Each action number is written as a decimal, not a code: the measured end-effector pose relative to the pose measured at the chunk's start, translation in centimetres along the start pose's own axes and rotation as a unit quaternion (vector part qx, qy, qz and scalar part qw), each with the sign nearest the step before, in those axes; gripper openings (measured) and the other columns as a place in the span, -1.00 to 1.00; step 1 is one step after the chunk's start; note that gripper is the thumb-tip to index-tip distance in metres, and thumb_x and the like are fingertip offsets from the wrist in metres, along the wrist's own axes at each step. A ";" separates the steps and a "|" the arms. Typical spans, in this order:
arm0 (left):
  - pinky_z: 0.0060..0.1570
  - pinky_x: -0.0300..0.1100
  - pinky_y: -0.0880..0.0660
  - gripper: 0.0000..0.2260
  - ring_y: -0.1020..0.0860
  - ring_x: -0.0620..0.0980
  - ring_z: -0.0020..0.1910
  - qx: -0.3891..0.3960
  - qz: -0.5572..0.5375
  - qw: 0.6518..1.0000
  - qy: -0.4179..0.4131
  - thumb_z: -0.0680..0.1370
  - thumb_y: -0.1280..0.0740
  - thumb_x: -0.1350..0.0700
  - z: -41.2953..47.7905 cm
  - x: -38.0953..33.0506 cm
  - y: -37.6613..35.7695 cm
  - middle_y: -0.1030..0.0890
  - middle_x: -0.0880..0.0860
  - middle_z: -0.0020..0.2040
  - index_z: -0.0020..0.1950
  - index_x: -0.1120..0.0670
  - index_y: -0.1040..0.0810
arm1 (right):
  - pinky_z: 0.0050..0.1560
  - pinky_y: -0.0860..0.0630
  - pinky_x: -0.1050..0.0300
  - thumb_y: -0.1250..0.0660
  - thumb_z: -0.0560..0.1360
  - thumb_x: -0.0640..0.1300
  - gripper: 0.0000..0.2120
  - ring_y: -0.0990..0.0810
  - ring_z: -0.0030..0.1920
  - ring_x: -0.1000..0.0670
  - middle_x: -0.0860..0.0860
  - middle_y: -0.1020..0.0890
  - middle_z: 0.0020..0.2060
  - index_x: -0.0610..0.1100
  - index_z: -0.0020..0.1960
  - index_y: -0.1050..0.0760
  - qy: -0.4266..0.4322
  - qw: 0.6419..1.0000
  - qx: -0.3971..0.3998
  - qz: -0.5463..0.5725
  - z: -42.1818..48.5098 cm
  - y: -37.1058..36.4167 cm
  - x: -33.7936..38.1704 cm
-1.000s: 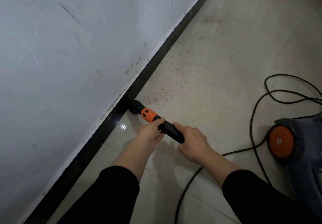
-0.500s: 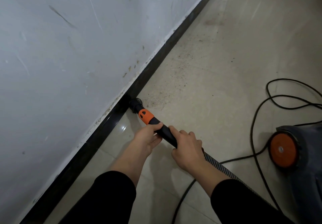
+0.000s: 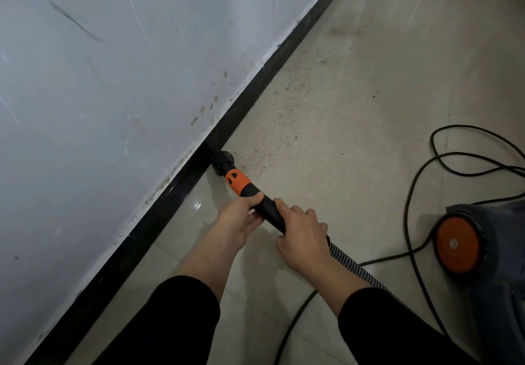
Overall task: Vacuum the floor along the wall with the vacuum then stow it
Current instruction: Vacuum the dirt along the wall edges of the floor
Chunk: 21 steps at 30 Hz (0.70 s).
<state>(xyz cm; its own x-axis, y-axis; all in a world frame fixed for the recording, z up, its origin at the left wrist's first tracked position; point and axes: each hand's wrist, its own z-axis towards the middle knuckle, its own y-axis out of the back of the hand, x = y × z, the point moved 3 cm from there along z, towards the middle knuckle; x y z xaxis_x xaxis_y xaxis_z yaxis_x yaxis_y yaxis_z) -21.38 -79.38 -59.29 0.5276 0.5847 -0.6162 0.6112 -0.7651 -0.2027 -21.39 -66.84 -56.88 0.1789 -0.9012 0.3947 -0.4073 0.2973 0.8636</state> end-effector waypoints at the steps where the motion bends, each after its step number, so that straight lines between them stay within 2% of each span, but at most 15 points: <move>1: -0.10 -0.12 -0.57 -0.83 -0.64 0.08 -0.08 0.004 0.000 1.000 0.000 0.51 -0.41 0.27 -0.1 0.1 -0.1 -0.61 0.16 0.07 0.06 0.24 -0.51 | 0.10 -0.33 -0.09 -0.20 0.48 -0.26 -0.39 -0.38 0.15 -0.13 -0.03 -0.48 0.13 0.07 0.46 -0.14 -0.002 1.000 -0.002 -0.001 -0.2 0.1 -0.1; 12: -0.12 -0.13 -0.58 -0.88 -0.63 0.09 -0.06 0.044 0.031 0.998 0.018 0.51 -0.41 0.26 -1.7 1.8 -2.1 -0.60 0.17 0.09 0.01 0.22 -0.51 | 0.09 -0.35 -0.07 -0.22 0.47 -0.22 -0.37 -0.39 0.13 -0.12 -0.02 -0.48 0.11 0.09 0.47 -0.12 -0.041 0.999 -0.005 -0.012 -2.9 1.4 -2.1; 21: 0.00 -0.05 -0.58 -0.88 -0.63 0.12 -0.05 0.063 0.035 0.997 0.030 0.51 -0.41 0.29 -2.6 2.7 -3.4 -0.60 0.18 0.07 0.00 0.22 -0.50 | 0.11 -0.36 -0.07 -0.21 0.47 -0.25 -0.36 -0.39 0.12 -0.10 -0.01 -0.48 0.10 0.09 0.47 -0.13 -0.067 0.998 -0.006 -0.015 -4.5 2.1 -3.1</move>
<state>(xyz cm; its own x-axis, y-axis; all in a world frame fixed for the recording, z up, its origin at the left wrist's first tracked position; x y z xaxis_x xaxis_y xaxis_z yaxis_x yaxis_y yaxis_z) -20.44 -74.49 -58.28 0.6029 0.5401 -0.5872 0.4940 -0.8307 -0.2568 -18.77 -62.01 -54.87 0.0693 -0.9433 0.3248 -0.3919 0.2736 0.8784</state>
